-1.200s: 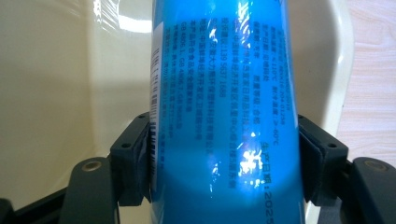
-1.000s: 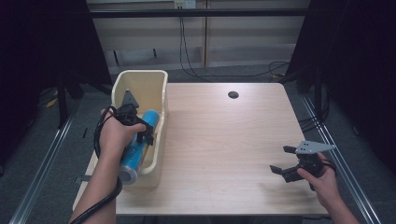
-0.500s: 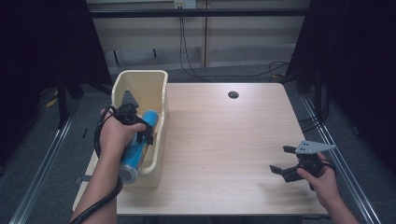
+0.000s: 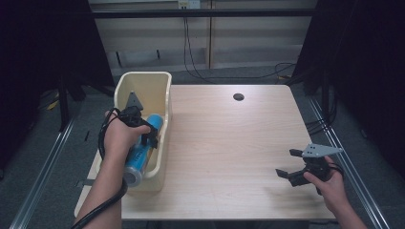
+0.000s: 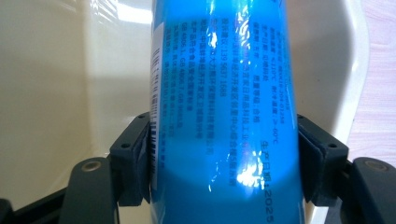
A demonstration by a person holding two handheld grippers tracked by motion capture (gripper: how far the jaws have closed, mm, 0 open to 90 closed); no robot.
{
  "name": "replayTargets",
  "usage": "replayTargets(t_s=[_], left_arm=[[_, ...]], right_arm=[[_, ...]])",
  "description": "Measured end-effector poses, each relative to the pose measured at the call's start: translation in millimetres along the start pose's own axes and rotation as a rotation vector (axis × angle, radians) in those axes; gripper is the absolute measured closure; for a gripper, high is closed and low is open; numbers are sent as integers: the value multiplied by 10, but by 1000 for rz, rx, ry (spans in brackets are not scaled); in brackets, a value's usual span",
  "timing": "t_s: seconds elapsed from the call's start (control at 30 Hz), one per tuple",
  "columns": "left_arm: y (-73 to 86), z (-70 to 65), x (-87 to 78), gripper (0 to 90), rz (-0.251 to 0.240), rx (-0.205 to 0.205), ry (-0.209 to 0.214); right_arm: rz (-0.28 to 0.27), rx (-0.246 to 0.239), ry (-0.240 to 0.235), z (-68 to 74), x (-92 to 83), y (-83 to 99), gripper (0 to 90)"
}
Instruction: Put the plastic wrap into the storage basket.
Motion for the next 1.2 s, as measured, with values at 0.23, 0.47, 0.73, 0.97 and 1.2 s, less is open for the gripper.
replayTargets(t_s=[0.23, 0.47, 0.73, 0.97, 1.2], left_arm=[[-7, -13, 9, 321, 9, -11, -5], [-13, -31, 27, 320, 17, -17, -16], [-24, -58, 56, 320, 25, -46, -22], [-29, -59, 64, 318, 35, -39, -23], [-37, -62, 71, 314, 50, -59, -27]], right_arm=[[0, 0, 0, 1, -1, 0, 21], [2, 2, 1, 6, 4, -1, 21], [0, 1, 2, 6, -1, -1, 21], [-1, 0, 3, 4, 0, -2, 21], [1, -2, 3, 4, 3, 0, 21]])
Point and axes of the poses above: each handheld gripper's, and its own axes: x roughly forward along the jaws, y roughly out of its underside, z roughly to its left, the point moved 2 cm from there along x, roughly forward along the jaws, and after that the axes turned 2 degrees about x, right-handed, at the moved point
